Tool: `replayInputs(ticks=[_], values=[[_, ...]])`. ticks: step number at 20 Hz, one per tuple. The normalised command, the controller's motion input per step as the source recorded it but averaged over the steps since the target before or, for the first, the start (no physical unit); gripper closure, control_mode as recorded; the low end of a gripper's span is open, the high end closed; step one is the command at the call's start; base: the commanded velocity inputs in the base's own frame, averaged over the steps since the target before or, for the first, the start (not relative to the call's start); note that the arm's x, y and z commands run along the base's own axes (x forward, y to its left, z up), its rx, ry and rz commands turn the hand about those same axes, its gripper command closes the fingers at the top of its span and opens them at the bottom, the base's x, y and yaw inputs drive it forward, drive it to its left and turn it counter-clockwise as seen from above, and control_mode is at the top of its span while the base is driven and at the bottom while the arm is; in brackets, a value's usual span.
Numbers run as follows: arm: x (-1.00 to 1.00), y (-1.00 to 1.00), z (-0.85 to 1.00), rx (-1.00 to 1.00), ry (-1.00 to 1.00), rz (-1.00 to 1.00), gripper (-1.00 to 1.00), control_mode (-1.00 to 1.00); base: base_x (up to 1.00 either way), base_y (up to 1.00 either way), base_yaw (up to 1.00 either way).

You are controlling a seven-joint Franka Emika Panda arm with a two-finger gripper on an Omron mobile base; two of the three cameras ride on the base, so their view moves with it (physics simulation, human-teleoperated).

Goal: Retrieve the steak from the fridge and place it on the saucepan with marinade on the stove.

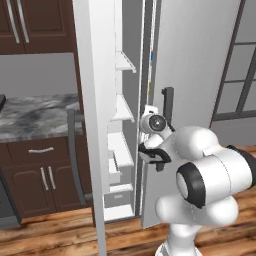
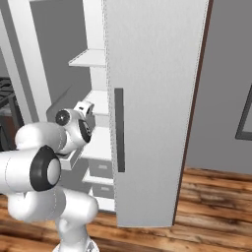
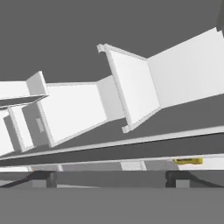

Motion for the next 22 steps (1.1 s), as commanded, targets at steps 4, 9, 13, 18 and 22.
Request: replayInputs(ticks=[4, 9, 13, 18, 22], values=[[0.48, 0.04, 0.0, 0.0, 0.0, -0.01, -1.0, -1.0, 0.0, 0.0, 0.0], [0.61, 0.0, -0.09, 0.0, 0.0, -0.08, -1.0, -1.0, 0.0, 0.0, 0.0], [0.57, 0.0, -0.27, 0.0, -0.01, -0.1, -1.0, -1.0, 0.0, 0.0, 0.0], [0.42, 0.0, -0.33, -0.03, -0.04, -0.15, -1.0, -1.0, 0.0, 0.0, 0.0], [0.28, 0.0, -0.27, -0.02, 0.0, -0.21, -1.0, -1.0, 0.0, 0.0, 0.0]])
